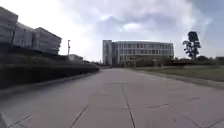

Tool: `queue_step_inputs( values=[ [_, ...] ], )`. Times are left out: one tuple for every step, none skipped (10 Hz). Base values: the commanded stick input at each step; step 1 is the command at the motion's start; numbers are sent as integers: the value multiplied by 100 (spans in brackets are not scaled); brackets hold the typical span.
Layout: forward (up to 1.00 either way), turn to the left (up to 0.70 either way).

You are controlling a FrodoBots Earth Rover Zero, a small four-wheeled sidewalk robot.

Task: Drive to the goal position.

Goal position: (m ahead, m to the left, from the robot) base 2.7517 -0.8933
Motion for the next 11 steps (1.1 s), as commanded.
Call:
queue_step_inputs(
  values=[
    [70,0],
    [79,0],
    [85,0],
    [85,0],
    [85,9],
    [85,27],
    [85,27],
    [85,14],
    [85,0],
    [85,0],
    [85,0]
  ],
)
